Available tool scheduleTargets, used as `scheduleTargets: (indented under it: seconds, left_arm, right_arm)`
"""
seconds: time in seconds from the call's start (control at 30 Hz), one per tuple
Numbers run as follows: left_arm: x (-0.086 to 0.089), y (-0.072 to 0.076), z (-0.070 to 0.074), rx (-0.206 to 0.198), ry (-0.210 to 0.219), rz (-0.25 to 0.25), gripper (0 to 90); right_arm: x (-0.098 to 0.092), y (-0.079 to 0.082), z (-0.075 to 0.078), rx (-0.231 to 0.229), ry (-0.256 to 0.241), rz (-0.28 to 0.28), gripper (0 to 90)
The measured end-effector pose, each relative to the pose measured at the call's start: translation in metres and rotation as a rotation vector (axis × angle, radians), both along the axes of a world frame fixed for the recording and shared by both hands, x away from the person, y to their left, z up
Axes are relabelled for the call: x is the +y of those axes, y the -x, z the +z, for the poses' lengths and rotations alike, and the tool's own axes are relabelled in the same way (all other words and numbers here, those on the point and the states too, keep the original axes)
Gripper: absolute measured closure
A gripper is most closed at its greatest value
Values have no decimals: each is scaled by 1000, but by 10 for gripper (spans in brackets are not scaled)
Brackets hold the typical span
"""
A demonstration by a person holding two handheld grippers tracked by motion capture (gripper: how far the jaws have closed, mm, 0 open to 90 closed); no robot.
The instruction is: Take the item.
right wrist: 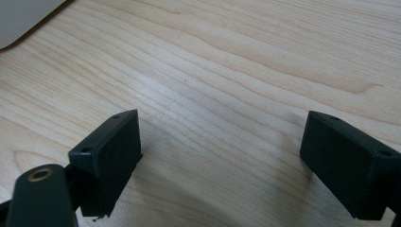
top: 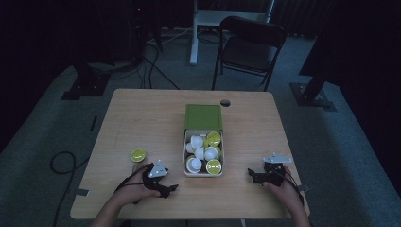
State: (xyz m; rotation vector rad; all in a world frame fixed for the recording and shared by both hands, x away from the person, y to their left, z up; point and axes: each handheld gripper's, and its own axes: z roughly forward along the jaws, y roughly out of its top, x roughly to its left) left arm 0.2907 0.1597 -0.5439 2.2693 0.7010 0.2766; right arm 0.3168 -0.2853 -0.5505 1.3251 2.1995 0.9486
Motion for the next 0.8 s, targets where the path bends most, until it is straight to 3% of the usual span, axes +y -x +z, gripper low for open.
scheduleTargets:
  seconds: [0.2, 0.33, 0.8]
  left_arm:
    - [0, 0, -2, -1, 15, -18, 172]
    - [-1, 1, -2, -22, -11, -35, 171]
    - [-2, 4, -2, -20, -14, -59, 147]
  right_arm:
    - [0, 0, 0, 0, 0, 0, 126]
    - [0, 0, 0, 0, 0, 0, 125]
    - [8, -2, 0, 3, 3, 6, 108]
